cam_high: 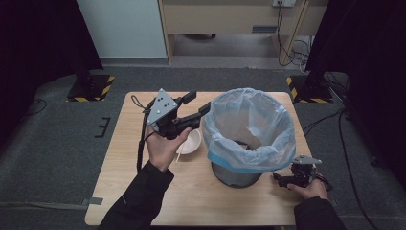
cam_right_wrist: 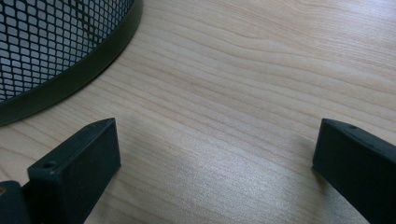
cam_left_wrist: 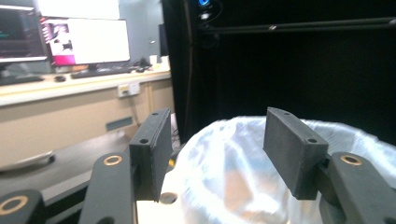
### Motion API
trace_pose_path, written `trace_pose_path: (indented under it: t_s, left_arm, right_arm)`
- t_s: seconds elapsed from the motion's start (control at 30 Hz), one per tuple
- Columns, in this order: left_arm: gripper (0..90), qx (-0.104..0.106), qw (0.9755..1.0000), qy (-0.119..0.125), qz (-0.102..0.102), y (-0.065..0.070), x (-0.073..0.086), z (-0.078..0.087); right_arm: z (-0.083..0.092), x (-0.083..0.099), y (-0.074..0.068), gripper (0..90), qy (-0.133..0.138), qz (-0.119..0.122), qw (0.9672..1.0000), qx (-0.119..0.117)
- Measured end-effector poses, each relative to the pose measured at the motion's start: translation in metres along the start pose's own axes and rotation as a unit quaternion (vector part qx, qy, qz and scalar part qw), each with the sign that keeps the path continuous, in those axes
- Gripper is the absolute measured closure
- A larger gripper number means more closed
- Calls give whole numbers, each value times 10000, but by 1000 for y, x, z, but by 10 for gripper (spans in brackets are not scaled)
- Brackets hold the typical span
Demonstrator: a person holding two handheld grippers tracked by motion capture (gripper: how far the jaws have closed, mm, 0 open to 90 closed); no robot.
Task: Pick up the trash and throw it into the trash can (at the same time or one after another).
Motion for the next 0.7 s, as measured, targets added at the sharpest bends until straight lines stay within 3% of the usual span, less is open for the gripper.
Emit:
trace_pose_path:
  t_s: [0.3,0.5,0.7]
  left_arm:
    - [411,-337,9982,-465,165,-25,42,14]
    - [409,-506,9945,-858,313,-39,74,17]
    - [403,-631,9913,-1095,367,-48,94,17]
  right_arm:
    - [0,0,0,10,1,1,10000,0]
    - [0,0,0,10,2,1,10000,-2]
    - [0,0,0,10,1,1,10000,1]
Point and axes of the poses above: each handheld gripper's, and its own axes: z roughly backward along the jaws, x roughly out of its underside, y roughly to its right, the point moved 2 cm from there along -z, roughly forward along the jaws, and after that the axes turned 7 degrees about x, right-handed, at the moved point
